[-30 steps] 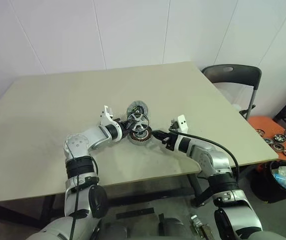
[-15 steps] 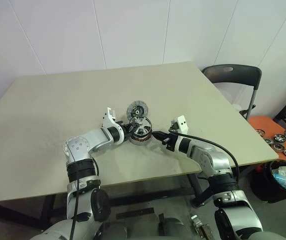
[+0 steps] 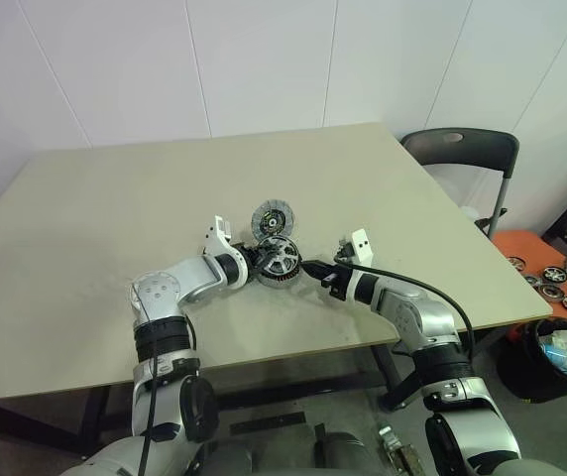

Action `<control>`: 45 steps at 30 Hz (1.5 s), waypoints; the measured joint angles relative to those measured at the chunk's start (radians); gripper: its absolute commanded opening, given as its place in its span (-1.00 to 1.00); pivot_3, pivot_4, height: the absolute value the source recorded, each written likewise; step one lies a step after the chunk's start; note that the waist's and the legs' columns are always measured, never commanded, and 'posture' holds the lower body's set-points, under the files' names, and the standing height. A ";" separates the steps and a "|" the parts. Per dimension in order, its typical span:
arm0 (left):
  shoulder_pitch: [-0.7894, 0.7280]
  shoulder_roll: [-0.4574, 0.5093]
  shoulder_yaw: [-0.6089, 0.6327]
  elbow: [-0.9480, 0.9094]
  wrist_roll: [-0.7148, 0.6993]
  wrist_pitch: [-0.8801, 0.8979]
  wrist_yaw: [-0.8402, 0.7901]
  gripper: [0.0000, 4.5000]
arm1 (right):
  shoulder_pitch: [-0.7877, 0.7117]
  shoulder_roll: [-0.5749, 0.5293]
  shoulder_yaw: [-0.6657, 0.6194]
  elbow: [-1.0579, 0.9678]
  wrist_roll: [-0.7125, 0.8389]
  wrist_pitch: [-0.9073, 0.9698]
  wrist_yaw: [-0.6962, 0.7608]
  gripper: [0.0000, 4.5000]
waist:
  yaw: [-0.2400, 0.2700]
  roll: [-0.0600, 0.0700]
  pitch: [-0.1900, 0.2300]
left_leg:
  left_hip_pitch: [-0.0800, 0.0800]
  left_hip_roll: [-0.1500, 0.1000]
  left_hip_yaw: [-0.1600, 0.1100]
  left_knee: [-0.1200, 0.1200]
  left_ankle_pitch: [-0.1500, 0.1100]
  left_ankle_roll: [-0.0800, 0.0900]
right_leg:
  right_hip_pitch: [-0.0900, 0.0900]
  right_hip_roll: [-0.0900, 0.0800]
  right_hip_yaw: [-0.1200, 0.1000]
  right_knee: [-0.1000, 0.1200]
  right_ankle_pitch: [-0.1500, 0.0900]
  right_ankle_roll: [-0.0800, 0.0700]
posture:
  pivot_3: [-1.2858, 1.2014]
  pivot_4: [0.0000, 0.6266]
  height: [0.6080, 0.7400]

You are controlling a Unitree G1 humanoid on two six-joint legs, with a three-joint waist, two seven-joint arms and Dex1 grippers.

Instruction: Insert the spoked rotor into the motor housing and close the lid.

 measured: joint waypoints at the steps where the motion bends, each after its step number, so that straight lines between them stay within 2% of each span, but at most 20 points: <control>1: 0.000 0.000 -0.003 0.003 0.002 0.000 -0.004 0.22 | 0.000 0.000 0.000 0.000 0.000 -0.001 -0.001 -1.00 | 0.000 0.000 0.000 | 0.000 0.000 0.000 0.000 0.000 0.000 | 0.000 0.000 0.000 0.000 0.000 0.000 | 0.03 -1.00 1.00; 2: 0.000 0.000 -0.004 0.004 0.003 0.000 -0.007 0.35 | 0.000 0.000 0.000 0.000 0.000 -0.002 -0.002 -1.00 | -0.001 0.000 0.000 | 0.000 0.000 0.000 0.000 0.000 0.000 | 0.000 0.000 0.000 0.000 0.000 0.000 | 0.03 -1.00 1.00; 13: 0.000 0.066 0.007 -0.006 -0.005 0.023 -0.030 0.35 | 0.000 0.001 0.000 0.001 0.000 -0.014 -0.003 -1.00 | -0.001 0.000 0.000 | 0.000 0.000 0.000 0.000 0.000 0.000 | 0.000 0.000 0.000 0.000 0.000 0.000 | 0.03 -1.00 1.00; 18: -0.002 0.196 0.023 -0.084 -0.072 0.050 -0.132 0.35 | 0.000 0.002 -0.001 0.002 0.001 -0.015 -0.002 -1.00 | -0.005 0.000 0.000 | 0.000 0.001 0.000 -0.001 0.000 0.000 | -0.001 0.000 0.000 0.001 0.000 0.000 | 0.03 -1.00 1.00; 24: 0.057 0.370 -0.001 -0.256 -0.136 0.039 -0.368 0.35 | -0.007 0.011 -0.002 -0.015 0.016 -0.016 0.016 -1.00 | -0.006 0.000 0.000 | 0.001 0.001 0.001 -0.001 0.000 0.000 | -0.001 0.000 0.001 0.000 0.000 0.000 | 0.03 -1.00 1.00; 29: 0.286 0.619 -0.168 -0.487 -0.021 -0.144 -0.751 0.35 | -0.135 0.057 0.028 -0.016 0.028 -0.026 0.064 -1.00 | -0.031 0.002 0.001 | 0.002 0.002 0.002 -0.002 0.000 -0.001 | -0.001 0.002 0.002 0.001 0.000 -0.001 | 0.03 -1.00 1.00; 33: 0.398 0.722 -0.269 -0.555 0.121 -0.345 -0.955 0.35 | -0.211 0.104 0.074 0.065 -0.002 -0.090 0.094 -1.00 | -0.030 0.002 0.001 | 0.003 0.002 0.002 -0.003 0.000 -0.001 | 0.000 0.002 0.002 0.001 -0.002 -0.004 | 0.03 -1.00 1.00; 38: 0.498 0.754 -0.316 -0.563 0.244 -0.517 -1.078 0.35 | -0.257 0.171 0.130 0.276 -0.079 -0.182 0.103 -1.00 | -0.030 0.003 0.002 | 0.001 0.003 0.001 -0.003 0.000 0.000 | -0.001 0.001 0.002 0.001 -0.002 -0.004 | 0.03 -1.00 1.00; 45: 0.559 0.753 -0.311 -0.571 0.297 -0.593 -1.093 0.35 | -0.393 0.197 0.105 0.509 -0.127 -0.325 0.089 -1.00 | -0.031 0.006 0.004 | 0.001 0.003 0.001 -0.003 0.000 0.000 | -0.002 0.001 0.001 0.001 0.000 -0.001 | 0.03 -1.00 1.00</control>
